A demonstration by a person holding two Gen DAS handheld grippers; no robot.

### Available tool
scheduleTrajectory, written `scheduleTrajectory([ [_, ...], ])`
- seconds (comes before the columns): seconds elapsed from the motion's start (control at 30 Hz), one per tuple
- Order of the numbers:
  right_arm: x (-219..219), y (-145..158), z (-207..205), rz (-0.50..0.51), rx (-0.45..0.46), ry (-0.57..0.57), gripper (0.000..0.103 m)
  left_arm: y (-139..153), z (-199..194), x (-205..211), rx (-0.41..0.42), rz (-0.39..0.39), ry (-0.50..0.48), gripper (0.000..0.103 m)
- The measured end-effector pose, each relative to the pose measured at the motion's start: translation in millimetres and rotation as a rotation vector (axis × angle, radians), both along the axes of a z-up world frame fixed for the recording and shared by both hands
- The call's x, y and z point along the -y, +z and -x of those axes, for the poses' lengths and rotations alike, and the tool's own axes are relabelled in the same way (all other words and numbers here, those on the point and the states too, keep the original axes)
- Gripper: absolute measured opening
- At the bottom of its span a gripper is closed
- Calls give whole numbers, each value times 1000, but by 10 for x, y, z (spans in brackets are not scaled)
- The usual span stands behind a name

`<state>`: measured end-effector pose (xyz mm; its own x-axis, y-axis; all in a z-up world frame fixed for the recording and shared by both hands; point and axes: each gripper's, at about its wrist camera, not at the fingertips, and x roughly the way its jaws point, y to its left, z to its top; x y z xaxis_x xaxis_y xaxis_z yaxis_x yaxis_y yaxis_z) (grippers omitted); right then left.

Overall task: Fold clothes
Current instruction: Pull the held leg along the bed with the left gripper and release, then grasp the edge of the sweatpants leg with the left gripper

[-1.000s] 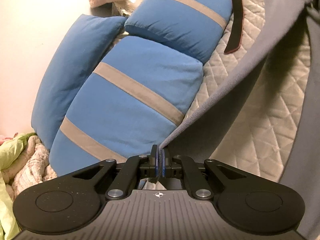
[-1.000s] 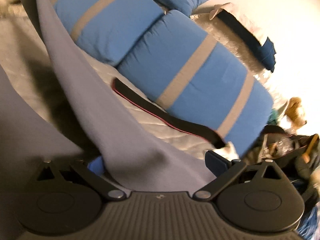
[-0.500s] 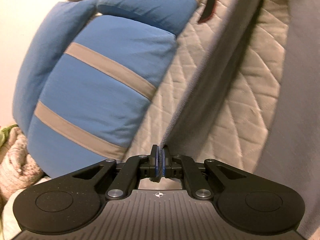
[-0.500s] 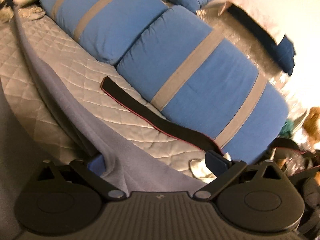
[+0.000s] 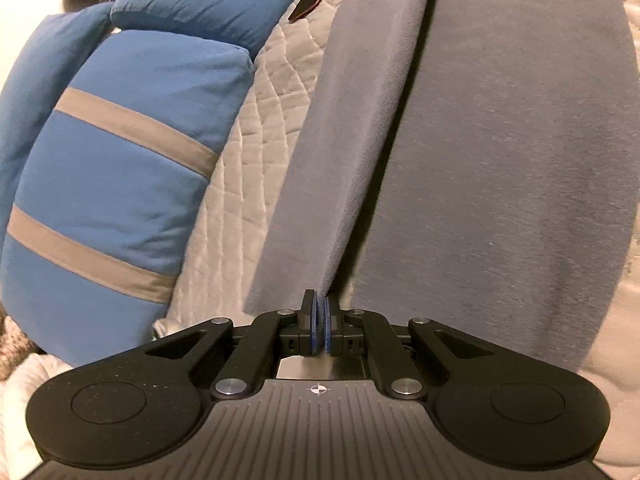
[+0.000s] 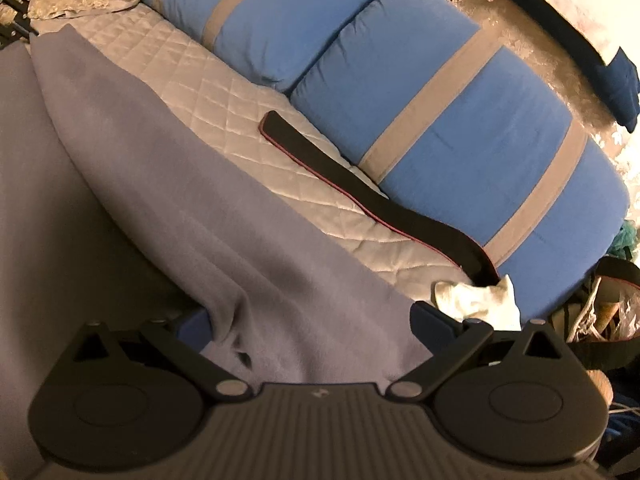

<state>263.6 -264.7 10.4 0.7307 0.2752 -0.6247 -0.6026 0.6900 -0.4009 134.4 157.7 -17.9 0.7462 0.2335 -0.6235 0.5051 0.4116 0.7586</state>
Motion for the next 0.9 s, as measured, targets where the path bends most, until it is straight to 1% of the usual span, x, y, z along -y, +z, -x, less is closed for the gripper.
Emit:
scheduleTrajectory([
  [0.13, 134, 63, 115, -77, -43, -17, 103, 54, -25, -53, -17, 41, 58, 6],
  [0.23, 234, 110, 202, -135, -75, -30, 103, 185, -11, -148, -32, 123, 109, 7],
  [0.3, 301, 142, 259, -174, -96, -38, 103, 270, 32, -210, -47, 160, 123, 8],
  [0.33, 334, 158, 288, -193, -107, -42, 103, 313, 55, -240, -55, 178, 129, 17],
  [0.37, 367, 173, 317, -213, -117, -46, 103, 355, 78, -271, -63, 196, 134, 32],
  [0.4, 401, 189, 346, -232, -128, -51, 103, 398, 101, -302, -70, 214, 140, 38],
  [0.43, 434, 205, 375, -251, -139, -55, 103, 454, 122, -328, -75, 239, 138, 50],
  [0.47, 468, 221, 404, -270, -149, -59, 103, 513, 143, -354, -80, 267, 134, 55],
  [0.6, 601, 284, 519, -348, -192, -76, 103, 711, 106, -506, -82, 403, 178, 59],
  [0.67, 646, 295, 551, -383, -220, -80, 103, 783, 20, -595, -62, 474, 218, 59],
  [0.73, 667, 284, 553, -416, -256, -78, 103, 835, -86, -697, -21, 539, 266, 59],
  [0.83, 698, 268, 556, -464, -310, -74, 103, 864, -258, -824, 40, 594, 268, 59],
  [0.9, 719, 257, 558, -496, -345, -72, 103, 843, -421, -886, 49, 611, 286, 59],
])
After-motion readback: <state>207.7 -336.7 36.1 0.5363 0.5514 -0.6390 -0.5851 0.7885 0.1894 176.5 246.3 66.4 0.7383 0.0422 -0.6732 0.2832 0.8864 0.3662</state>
